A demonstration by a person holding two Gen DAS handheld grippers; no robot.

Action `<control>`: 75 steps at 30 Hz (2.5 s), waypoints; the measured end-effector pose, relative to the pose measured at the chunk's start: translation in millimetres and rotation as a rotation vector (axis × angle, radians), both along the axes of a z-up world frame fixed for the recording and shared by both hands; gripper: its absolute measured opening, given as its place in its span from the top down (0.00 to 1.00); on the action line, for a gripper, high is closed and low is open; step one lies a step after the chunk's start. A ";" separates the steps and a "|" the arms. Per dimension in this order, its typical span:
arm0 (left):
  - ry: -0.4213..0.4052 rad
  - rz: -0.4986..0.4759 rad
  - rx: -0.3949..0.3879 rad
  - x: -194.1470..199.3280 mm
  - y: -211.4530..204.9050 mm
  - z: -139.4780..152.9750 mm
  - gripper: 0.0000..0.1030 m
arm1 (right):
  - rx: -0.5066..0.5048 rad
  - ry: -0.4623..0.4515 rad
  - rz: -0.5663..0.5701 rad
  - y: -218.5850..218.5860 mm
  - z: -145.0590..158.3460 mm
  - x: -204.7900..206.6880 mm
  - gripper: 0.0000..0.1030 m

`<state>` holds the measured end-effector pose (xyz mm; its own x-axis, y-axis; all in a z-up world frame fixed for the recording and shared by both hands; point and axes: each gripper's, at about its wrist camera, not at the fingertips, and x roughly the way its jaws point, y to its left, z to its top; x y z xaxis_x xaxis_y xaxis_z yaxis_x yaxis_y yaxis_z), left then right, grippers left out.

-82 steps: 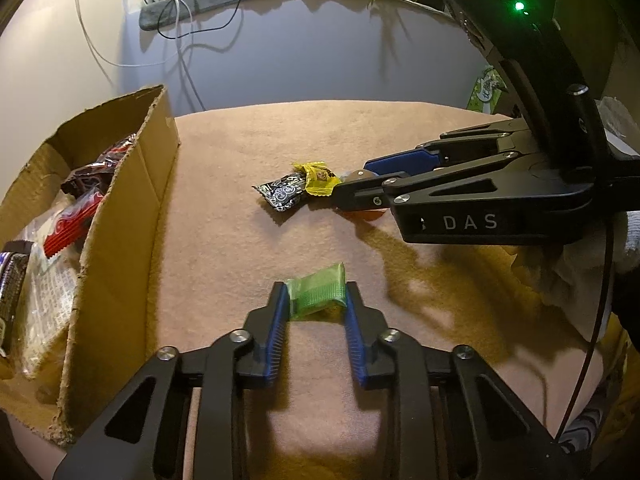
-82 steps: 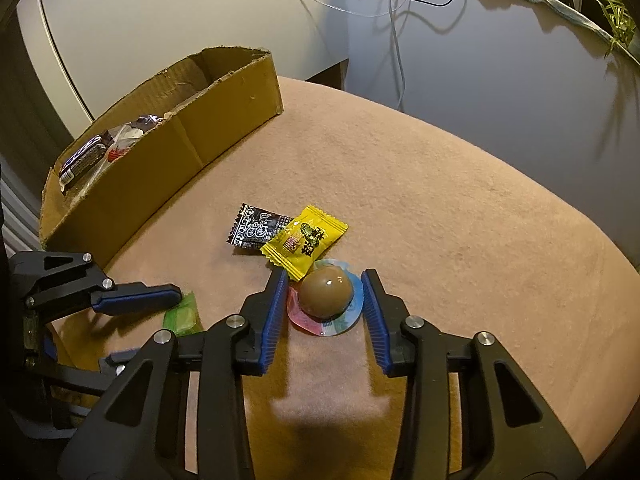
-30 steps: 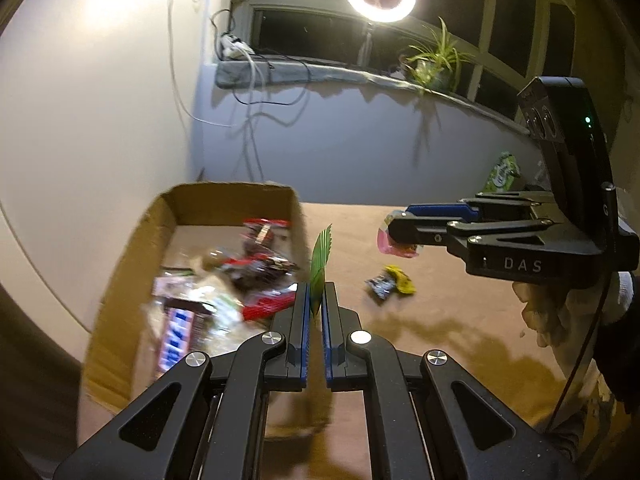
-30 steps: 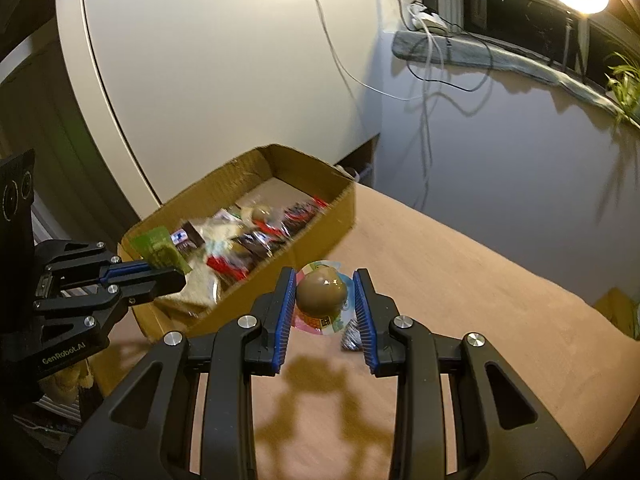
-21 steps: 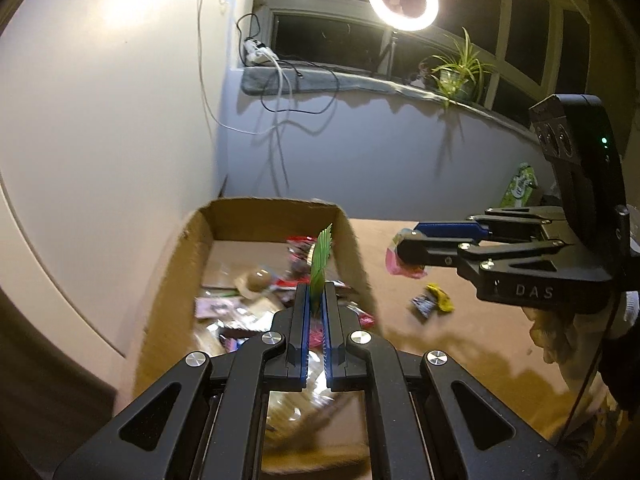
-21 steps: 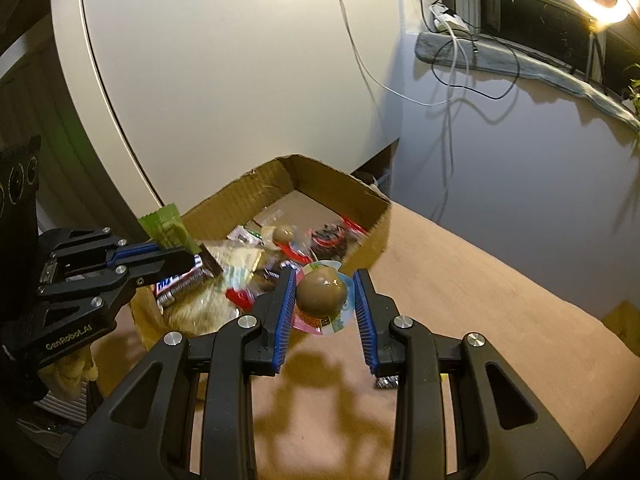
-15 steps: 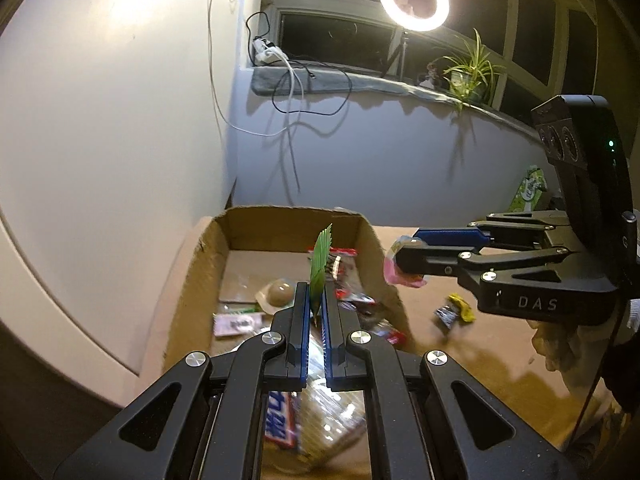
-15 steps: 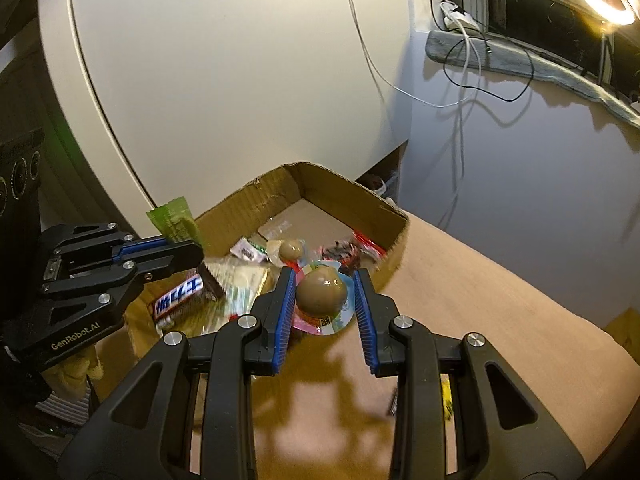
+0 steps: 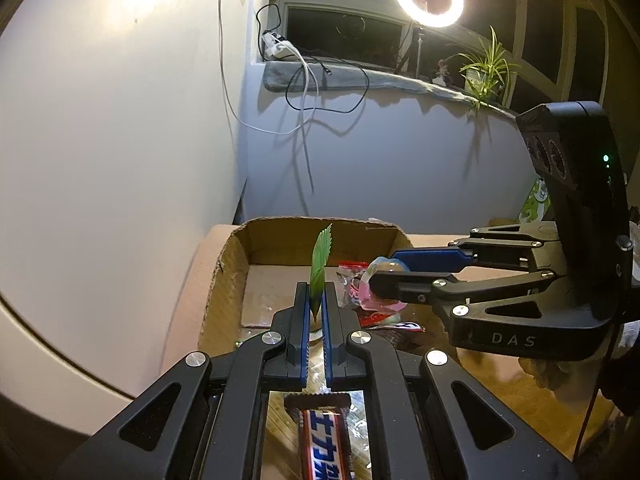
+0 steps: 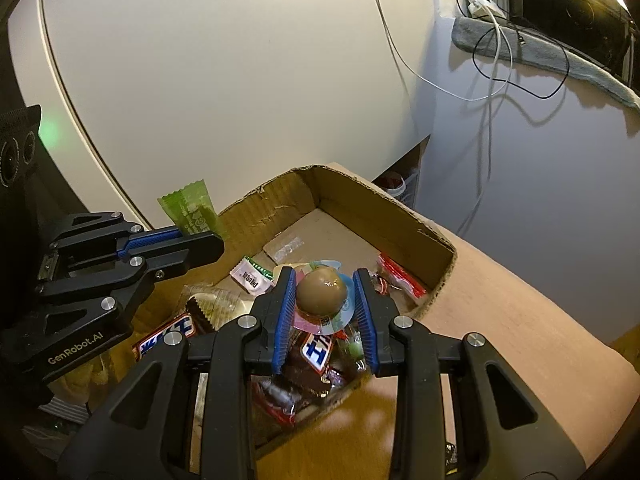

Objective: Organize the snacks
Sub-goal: 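Carry the chocolate ball and green packet into the box and open both grippers, then move both grippers back toward the yellow and black candy packets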

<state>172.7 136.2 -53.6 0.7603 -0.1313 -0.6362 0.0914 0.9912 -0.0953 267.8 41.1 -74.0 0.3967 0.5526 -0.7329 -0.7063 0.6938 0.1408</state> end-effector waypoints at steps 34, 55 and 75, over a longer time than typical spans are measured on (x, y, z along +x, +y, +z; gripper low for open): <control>-0.013 0.040 0.020 5.6 6.1 5.2 0.52 | -0.037 -0.010 -0.036 -1.6 -1.5 5.5 0.35; -0.073 0.022 0.001 -34.9 -27.0 35.7 0.41 | 0.009 -0.007 -0.102 -61.0 30.5 -36.6 0.27; 0.020 -0.153 -0.023 -53.0 -129.5 4.1 0.55 | -0.032 0.063 -0.241 -176.0 3.3 -42.4 0.28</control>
<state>119.7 6.8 -49.5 0.7175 -0.2592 -0.6466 0.2389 0.9635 -0.1211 225.4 -134.9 -70.7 0.4676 0.4241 -0.7756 -0.5106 0.8458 0.1547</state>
